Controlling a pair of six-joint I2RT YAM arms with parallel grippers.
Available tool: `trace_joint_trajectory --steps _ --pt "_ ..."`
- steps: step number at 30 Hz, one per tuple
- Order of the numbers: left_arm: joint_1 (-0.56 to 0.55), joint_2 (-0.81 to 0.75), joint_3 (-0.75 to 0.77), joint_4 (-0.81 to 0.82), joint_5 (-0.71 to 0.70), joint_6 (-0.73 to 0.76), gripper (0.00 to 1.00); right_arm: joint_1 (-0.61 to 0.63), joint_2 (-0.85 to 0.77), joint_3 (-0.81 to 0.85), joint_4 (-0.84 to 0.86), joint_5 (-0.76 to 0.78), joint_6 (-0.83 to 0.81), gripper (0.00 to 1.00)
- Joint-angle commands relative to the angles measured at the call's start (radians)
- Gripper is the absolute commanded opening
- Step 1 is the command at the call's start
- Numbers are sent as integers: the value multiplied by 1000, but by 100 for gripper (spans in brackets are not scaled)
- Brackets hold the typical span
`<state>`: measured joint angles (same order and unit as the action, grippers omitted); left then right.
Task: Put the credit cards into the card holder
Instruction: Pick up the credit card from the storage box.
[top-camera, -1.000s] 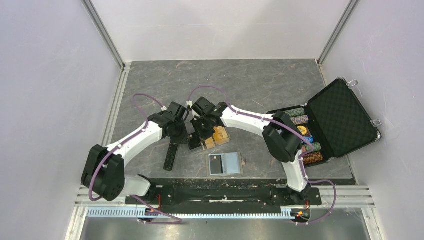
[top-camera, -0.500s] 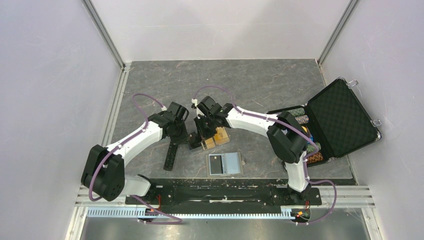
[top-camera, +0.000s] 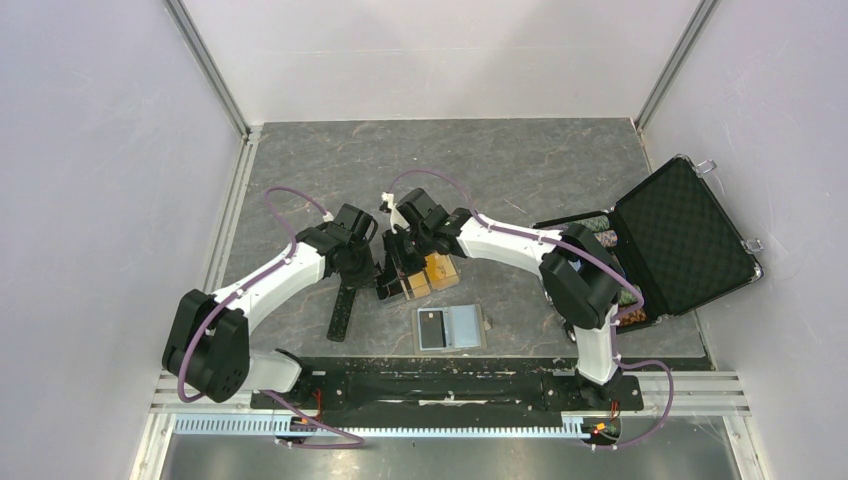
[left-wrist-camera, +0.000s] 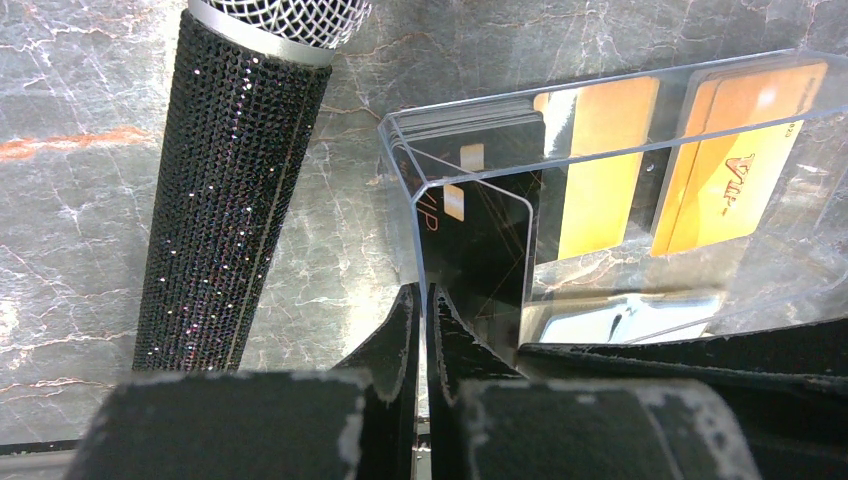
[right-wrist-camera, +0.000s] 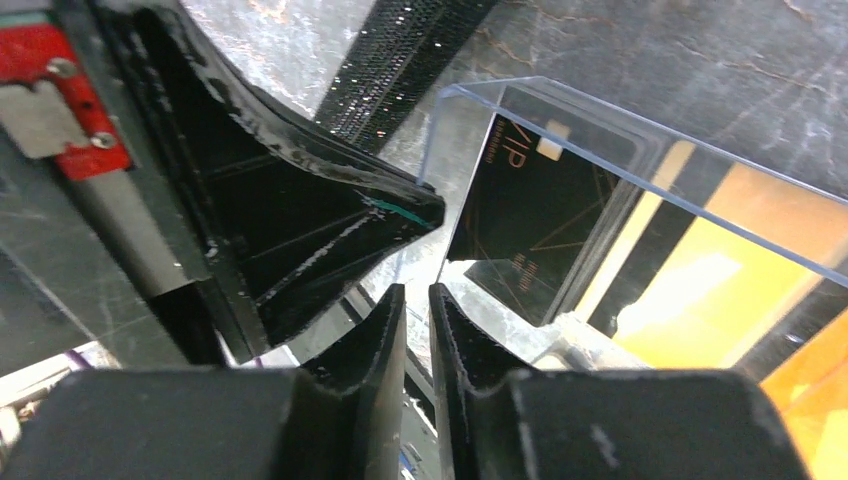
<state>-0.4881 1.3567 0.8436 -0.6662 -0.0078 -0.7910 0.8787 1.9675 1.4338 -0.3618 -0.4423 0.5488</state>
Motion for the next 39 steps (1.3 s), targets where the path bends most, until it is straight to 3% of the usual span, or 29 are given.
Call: trace_joint_trajectory --steps 1,13,16,20,23,28,39 --pt "-3 44 -51 31 -9 50 2 8 9 -32 83 -25 15 19" --pt "-3 39 -54 31 -12 51 2 8 40 -38 69 -2 -4 33" --pt "-3 36 -54 31 -13 51 2 8 50 -39 67 -4 -11 29" --pt "-3 26 -52 32 -8 51 2 8 70 -46 103 -33 6 11" --pt "-4 20 -52 31 -11 52 2 9 89 -41 113 -44 16 11" --pt "-3 18 -52 30 -11 53 3 8 94 -42 96 -12 1 30" --pt "-3 16 -49 31 -15 52 3 8 88 -52 92 -31 -22 52"
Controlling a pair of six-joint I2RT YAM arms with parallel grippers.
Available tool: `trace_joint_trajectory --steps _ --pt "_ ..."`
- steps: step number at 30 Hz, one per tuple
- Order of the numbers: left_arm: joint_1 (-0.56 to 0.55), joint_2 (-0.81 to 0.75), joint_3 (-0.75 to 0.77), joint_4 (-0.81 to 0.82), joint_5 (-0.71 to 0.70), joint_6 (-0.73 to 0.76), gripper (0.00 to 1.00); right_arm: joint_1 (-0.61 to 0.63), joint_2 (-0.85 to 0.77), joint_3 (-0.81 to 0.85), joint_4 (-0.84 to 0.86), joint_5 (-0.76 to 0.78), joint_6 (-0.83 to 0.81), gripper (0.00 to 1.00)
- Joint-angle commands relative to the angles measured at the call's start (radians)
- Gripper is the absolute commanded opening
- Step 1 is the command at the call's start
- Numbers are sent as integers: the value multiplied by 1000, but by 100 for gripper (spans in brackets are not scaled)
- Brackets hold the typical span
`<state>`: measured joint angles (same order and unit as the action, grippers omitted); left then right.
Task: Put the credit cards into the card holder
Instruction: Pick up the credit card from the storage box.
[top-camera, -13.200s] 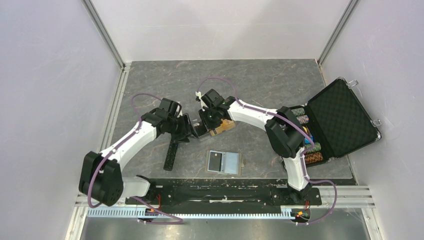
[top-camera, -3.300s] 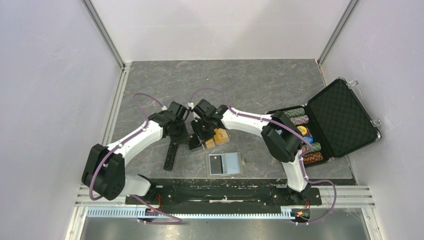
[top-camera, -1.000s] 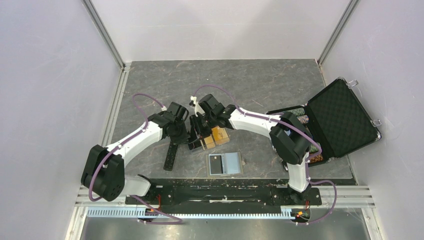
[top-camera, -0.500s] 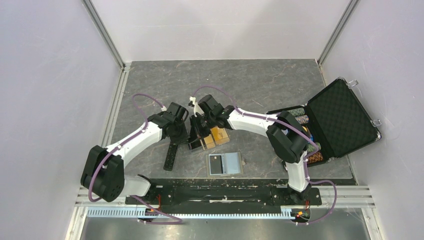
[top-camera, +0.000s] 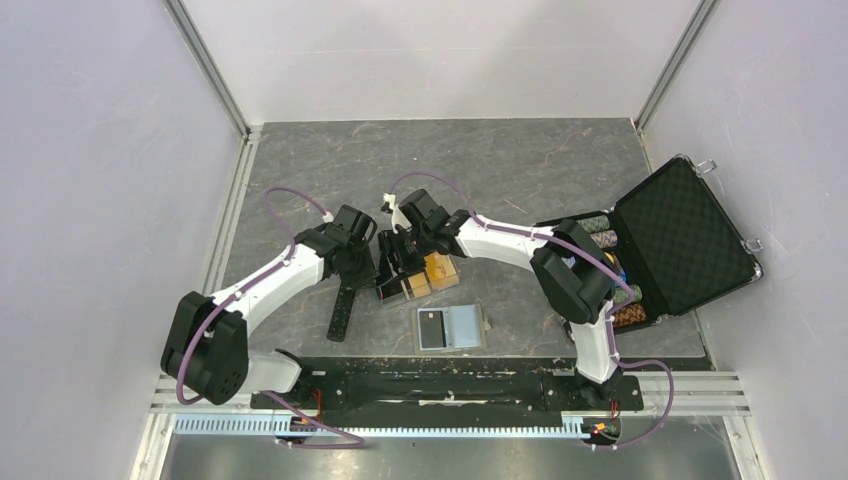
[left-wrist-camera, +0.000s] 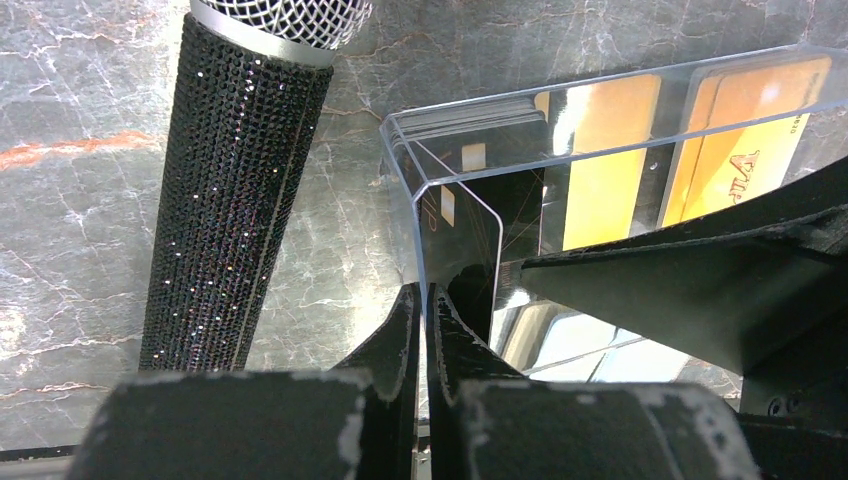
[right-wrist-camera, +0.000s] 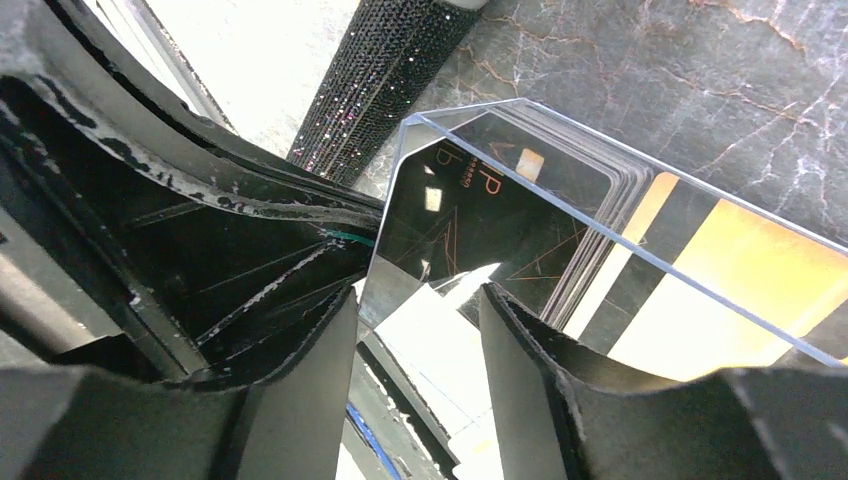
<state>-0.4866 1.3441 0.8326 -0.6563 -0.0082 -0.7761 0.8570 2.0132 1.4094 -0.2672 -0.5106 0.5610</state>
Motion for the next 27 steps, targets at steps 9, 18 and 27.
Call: trace_joint_trajectory --steps 9,18,27 --pt "-4 34 -30 20 -12 41 3 30 5 -32 20 14 -23 55" --pt "-5 34 -31 18 -16 44 3 30 3 16 -27 49 -29 29" --pt "-5 43 -15 3 -32 57 3 32 24 42 -139 138 -82 23"
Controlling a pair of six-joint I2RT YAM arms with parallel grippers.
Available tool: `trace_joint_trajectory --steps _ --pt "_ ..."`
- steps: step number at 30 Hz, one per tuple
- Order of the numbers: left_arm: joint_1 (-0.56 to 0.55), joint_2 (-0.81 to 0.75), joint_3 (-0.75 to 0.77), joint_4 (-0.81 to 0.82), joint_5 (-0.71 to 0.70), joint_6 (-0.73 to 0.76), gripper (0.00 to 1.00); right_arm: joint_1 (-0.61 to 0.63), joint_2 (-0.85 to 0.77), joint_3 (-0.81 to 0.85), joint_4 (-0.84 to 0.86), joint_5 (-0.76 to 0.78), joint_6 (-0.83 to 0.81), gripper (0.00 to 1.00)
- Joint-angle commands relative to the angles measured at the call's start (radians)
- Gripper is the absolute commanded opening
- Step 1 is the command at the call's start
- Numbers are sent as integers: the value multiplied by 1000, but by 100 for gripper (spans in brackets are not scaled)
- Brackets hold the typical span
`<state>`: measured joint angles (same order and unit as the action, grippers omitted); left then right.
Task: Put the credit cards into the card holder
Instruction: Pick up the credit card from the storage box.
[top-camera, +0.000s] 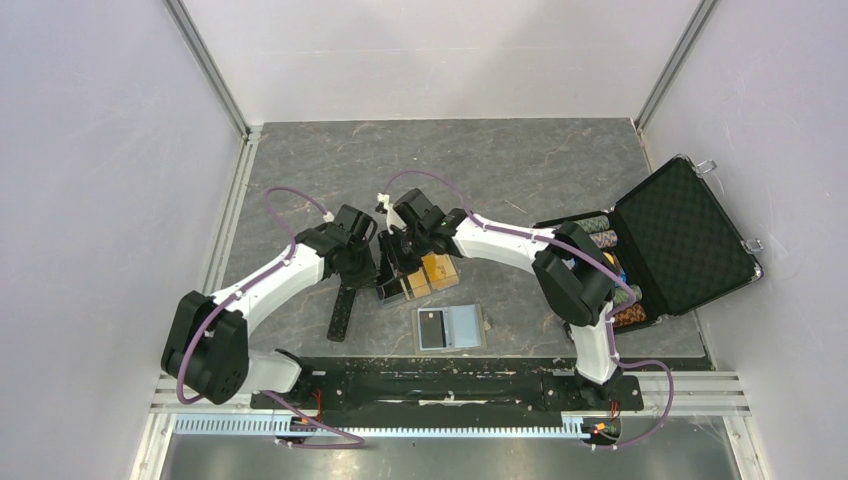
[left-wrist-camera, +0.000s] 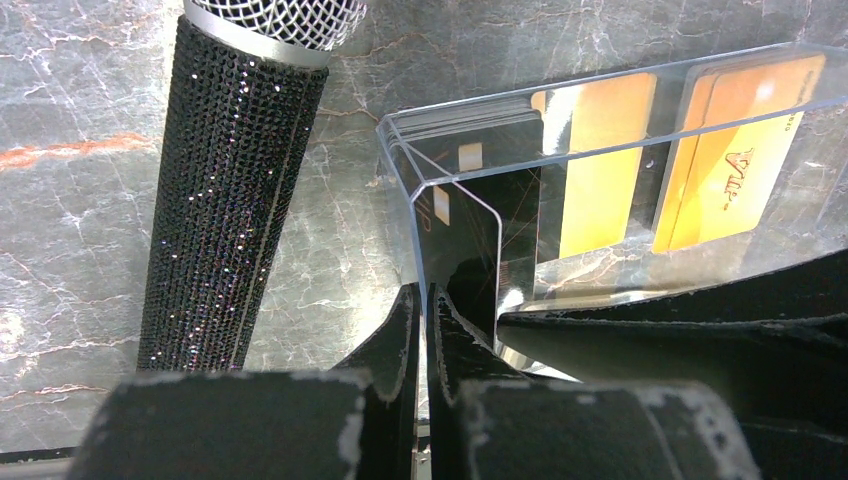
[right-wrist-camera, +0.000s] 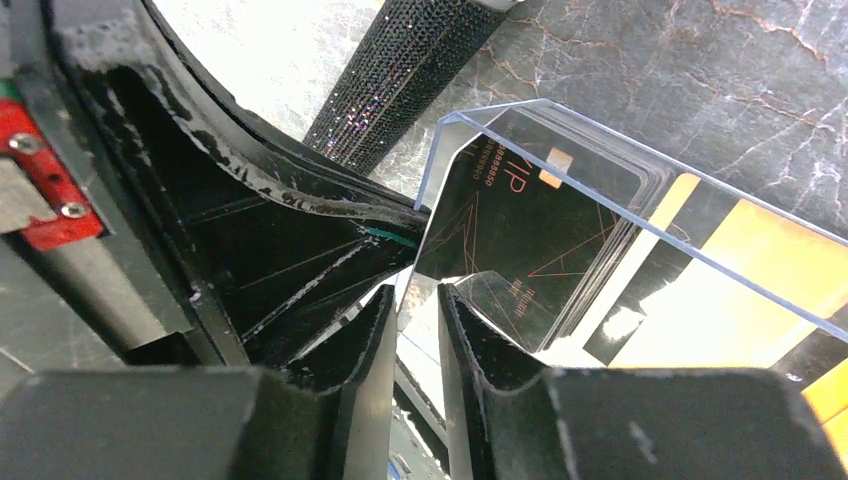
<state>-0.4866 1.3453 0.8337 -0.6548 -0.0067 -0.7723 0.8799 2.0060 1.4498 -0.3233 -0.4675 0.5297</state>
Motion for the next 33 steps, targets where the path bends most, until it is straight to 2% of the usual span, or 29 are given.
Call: trace_joint_trajectory --steps 1,7,12,13,16,17,21,23,27,33 --pt "-4 43 -15 1 -33 53 3 8 31 1 -83 96 -52 22" --pt "-5 48 -12 1 -34 54 3 8 36 -2 -88 94 -58 15" --pt "-4 52 -9 1 -34 58 3 9 37 -42 4 13 -17 20" --pt "-4 52 -10 2 -35 58 3 9 36 -55 28 -6 -7 19" --pt "-5 47 -9 1 -34 60 3 7 27 -66 55 -21 12 3" --pt "-6 44 -8 1 -34 60 3 6 21 -68 56 -20 14 0" --pt "-5 23 5 -5 -40 60 7 -4 -18 -70 55 -12 18 0" --pt "-4 4 24 -18 -49 59 16 -12 -48 -71 51 0 19 0" --pt "-5 -71 73 -19 -54 60 43 -37 -107 -72 38 14 12 0" --pt "-3 -171 146 16 -12 70 63 -106 -207 -106 20 15 -7 0"
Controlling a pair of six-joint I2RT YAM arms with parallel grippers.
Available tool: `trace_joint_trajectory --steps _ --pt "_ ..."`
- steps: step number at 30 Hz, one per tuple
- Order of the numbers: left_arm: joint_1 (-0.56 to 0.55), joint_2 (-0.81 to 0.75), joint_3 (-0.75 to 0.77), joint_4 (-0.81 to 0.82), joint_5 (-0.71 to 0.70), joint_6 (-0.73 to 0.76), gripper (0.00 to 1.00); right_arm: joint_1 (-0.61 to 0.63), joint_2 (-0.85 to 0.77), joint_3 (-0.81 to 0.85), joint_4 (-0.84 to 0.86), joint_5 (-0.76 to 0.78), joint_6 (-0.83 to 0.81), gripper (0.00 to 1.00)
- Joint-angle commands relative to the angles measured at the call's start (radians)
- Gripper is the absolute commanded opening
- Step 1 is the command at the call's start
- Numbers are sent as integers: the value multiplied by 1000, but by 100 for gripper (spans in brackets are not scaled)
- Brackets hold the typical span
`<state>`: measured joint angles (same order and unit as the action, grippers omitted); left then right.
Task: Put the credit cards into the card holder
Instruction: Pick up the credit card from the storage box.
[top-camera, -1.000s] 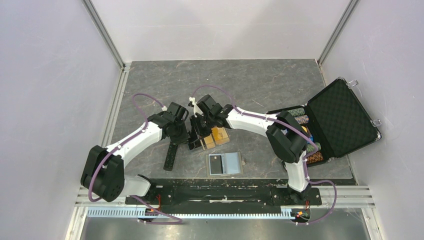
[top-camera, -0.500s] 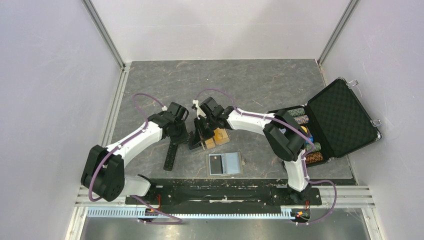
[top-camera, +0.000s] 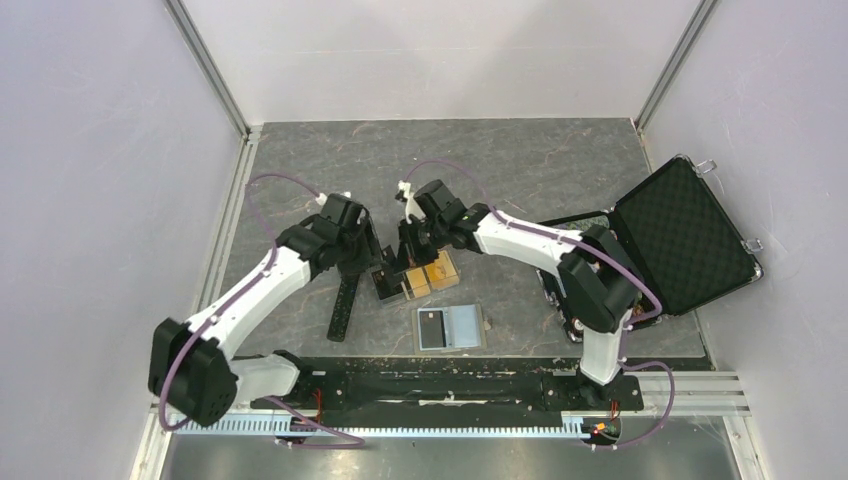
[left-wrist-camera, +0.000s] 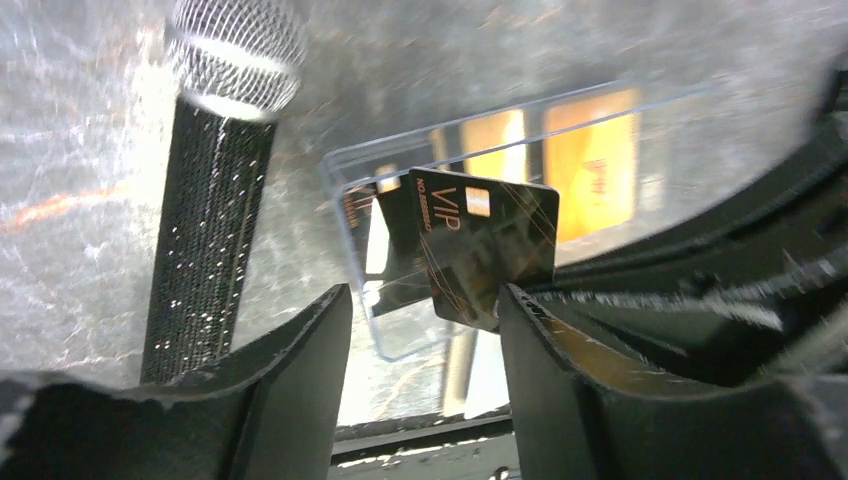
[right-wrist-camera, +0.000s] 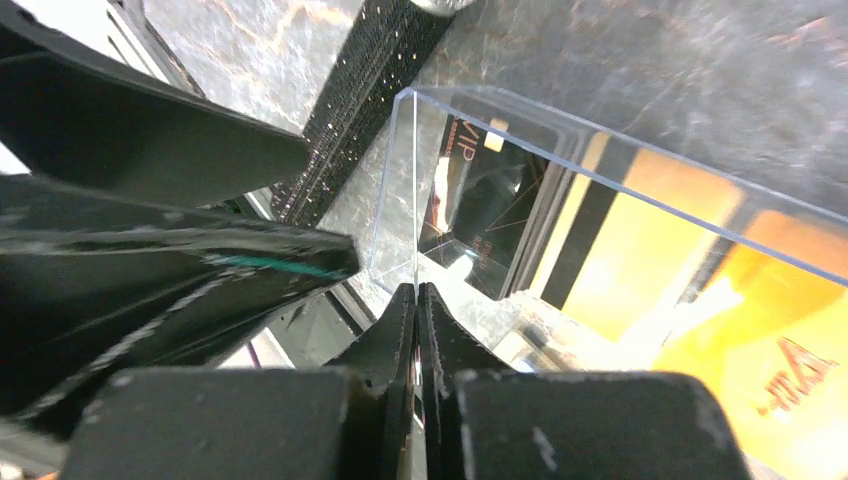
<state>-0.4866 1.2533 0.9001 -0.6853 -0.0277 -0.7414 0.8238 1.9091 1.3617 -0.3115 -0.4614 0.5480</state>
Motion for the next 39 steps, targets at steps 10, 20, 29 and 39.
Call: trace_joint_trajectory --steps 10,20,29,39 --pt "-1 -216 -137 560 408 -113 80 -206 -335 -230 120 -177 57 0" --pt "-1 -216 -297 881 596 -266 75 -343 -543 -444 203 -406 126 0" --pt "-25 -73 -311 1146 747 -390 67 -348 -631 -572 424 -475 306 0" --pt "-70 -23 -310 1220 741 -423 9 -348 -632 -578 447 -473 325 0"
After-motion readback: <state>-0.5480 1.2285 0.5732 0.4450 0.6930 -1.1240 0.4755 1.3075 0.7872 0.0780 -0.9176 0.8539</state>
